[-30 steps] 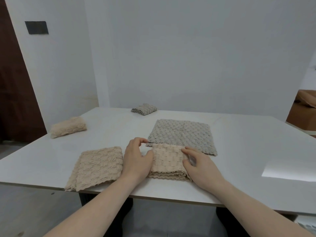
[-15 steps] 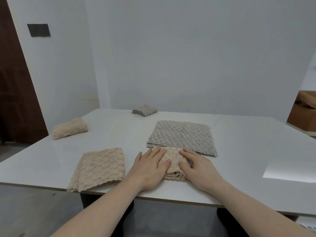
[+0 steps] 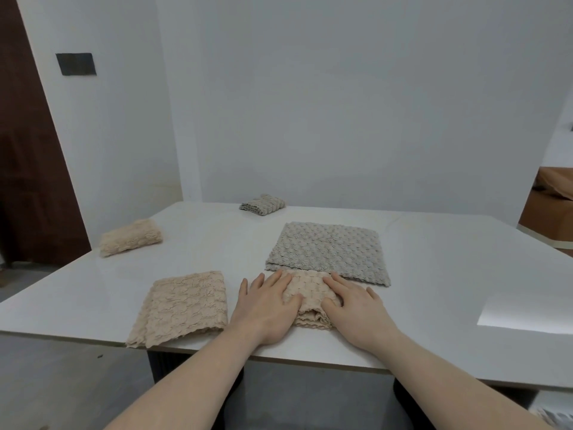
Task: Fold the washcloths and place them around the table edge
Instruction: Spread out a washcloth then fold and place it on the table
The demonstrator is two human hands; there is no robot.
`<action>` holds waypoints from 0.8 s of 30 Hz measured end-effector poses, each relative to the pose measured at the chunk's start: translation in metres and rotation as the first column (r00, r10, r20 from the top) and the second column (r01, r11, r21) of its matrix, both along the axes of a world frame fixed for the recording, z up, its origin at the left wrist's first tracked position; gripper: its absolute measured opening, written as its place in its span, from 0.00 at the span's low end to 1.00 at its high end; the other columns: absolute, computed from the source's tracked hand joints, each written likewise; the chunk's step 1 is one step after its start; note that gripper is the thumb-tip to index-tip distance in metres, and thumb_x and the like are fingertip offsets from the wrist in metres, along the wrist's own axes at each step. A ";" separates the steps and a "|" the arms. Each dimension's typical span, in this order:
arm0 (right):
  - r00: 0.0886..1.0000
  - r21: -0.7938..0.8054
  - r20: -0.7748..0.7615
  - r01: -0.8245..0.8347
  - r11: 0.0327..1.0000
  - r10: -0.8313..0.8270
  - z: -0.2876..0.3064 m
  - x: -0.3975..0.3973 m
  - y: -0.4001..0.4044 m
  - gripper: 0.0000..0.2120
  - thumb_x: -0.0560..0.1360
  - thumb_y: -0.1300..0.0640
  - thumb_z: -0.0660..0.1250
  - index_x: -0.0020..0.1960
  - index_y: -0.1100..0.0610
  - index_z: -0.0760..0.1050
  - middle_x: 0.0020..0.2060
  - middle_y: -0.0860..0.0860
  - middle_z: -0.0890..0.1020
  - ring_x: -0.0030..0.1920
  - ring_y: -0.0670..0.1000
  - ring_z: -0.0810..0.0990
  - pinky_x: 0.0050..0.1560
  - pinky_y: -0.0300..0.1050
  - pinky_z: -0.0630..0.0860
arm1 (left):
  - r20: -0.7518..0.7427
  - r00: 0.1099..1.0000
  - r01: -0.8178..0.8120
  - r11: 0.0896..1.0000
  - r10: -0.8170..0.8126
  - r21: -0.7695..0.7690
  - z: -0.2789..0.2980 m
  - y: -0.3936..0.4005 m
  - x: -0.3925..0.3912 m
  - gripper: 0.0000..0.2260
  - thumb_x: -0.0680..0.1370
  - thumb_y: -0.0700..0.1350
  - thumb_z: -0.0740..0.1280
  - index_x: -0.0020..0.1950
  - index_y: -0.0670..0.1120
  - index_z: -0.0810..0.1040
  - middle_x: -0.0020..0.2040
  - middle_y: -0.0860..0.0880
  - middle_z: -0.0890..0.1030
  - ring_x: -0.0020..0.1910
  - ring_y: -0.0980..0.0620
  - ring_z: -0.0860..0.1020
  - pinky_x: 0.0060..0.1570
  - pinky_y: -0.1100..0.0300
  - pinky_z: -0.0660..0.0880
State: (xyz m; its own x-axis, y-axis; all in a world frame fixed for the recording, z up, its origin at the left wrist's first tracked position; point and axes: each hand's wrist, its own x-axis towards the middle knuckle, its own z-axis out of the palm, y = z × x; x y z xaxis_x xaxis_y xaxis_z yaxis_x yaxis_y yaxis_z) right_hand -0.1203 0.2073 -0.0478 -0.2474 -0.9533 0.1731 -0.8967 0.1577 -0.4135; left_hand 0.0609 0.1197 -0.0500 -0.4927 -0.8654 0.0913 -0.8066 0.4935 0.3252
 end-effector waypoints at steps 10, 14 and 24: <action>0.997 -0.031 0.039 0.063 0.998 -0.061 0.004 0.002 0.006 0.36 0.76 0.37 0.53 0.81 0.46 0.49 0.74 0.48 0.69 0.73 0.52 0.65 0.75 0.51 0.59 | -0.201 0.967 -0.171 0.984 0.157 -0.054 0.005 0.000 0.006 0.21 0.79 0.55 0.55 0.68 0.51 0.76 0.68 0.52 0.77 0.68 0.49 0.71 0.72 0.50 0.64; 0.998 -0.042 0.031 0.048 0.998 -0.046 0.003 0.001 0.005 0.34 0.77 0.39 0.52 0.81 0.43 0.49 0.68 0.45 0.70 0.68 0.49 0.67 0.72 0.49 0.62 | -0.200 0.974 -0.112 0.994 0.106 -0.017 0.001 -0.003 0.006 0.23 0.81 0.58 0.54 0.73 0.50 0.70 0.72 0.53 0.72 0.72 0.51 0.65 0.75 0.52 0.60; 0.997 0.002 0.074 -0.039 0.999 0.038 0.004 -0.002 0.002 0.29 0.76 0.41 0.53 0.76 0.33 0.52 0.55 0.34 0.64 0.62 0.37 0.60 0.77 0.51 0.56 | -0.302 0.952 -0.048 0.999 0.046 0.001 -0.002 -0.007 0.009 0.07 0.78 0.59 0.58 0.54 0.59 0.67 0.51 0.65 0.70 0.56 0.59 0.69 0.59 0.61 0.64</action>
